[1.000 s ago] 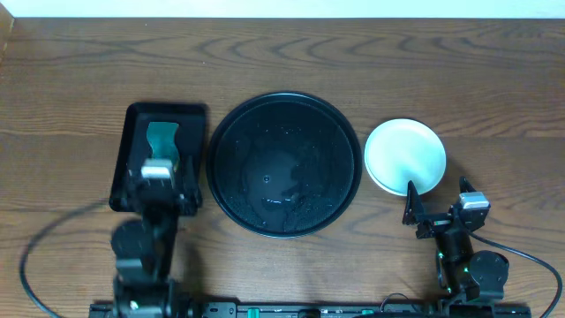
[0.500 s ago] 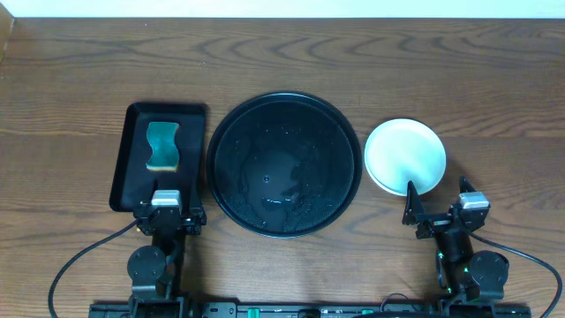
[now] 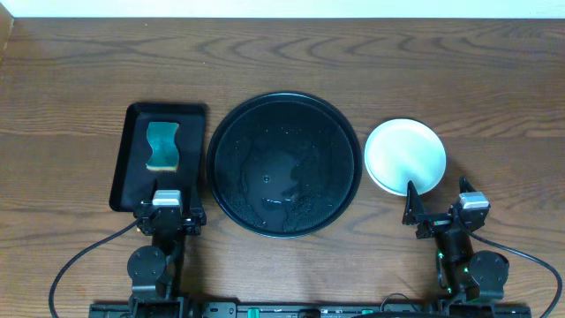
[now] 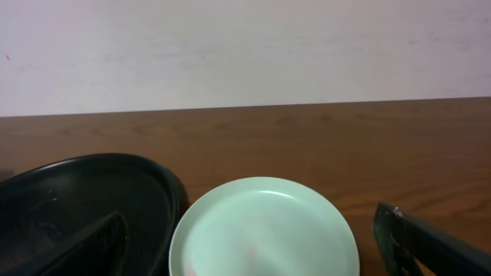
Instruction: Clean dirty plates on tray and stack at the side
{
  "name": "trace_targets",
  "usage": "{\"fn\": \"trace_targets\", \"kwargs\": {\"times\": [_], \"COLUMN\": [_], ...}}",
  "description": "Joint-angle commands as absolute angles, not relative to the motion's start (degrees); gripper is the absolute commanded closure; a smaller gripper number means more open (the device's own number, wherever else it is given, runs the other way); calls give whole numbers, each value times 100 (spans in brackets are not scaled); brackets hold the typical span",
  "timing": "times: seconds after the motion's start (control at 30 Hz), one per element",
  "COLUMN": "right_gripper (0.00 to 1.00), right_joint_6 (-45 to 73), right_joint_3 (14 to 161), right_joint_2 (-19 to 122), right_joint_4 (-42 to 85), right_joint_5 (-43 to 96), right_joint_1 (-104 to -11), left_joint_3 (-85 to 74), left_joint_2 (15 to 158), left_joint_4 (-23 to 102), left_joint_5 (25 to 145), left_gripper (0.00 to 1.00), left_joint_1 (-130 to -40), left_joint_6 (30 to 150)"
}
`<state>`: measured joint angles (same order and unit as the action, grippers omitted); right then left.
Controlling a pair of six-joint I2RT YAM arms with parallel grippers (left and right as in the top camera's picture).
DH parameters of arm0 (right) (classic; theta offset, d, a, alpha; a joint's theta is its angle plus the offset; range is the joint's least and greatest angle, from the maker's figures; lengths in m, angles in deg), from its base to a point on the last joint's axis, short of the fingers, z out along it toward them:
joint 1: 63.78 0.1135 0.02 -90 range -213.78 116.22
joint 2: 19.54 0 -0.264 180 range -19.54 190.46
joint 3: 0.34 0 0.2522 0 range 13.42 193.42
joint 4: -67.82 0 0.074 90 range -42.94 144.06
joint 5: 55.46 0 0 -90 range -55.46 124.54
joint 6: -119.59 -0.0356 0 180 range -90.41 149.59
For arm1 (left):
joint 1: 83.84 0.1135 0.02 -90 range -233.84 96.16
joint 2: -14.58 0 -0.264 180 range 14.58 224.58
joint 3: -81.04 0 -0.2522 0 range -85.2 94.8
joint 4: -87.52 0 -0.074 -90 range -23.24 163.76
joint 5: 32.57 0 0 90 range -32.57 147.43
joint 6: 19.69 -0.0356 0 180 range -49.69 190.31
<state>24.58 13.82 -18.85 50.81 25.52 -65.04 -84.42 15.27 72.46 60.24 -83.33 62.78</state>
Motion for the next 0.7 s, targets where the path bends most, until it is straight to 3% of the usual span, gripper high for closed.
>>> {"fn": "trace_targets", "kwargs": {"times": [0.0,0.67], "right_gripper": [1,1], "right_joint_6": [2429,2429], "right_joint_3": [1374,1374], "right_joint_2": [-1923,-1923], "right_joint_4": [5060,5057], "right_joint_5": [2526,2526], "right_joint_1": [-6407,-6407], "left_joint_3": [-8497,-8497], "left_joint_2": [1492,1492], "left_joint_4": [6971,6971], "left_joint_5": [5891,5891], "left_gripper": [25,25], "left_joint_1": [-8361,-8361], "left_joint_6": [6221,6221]}}
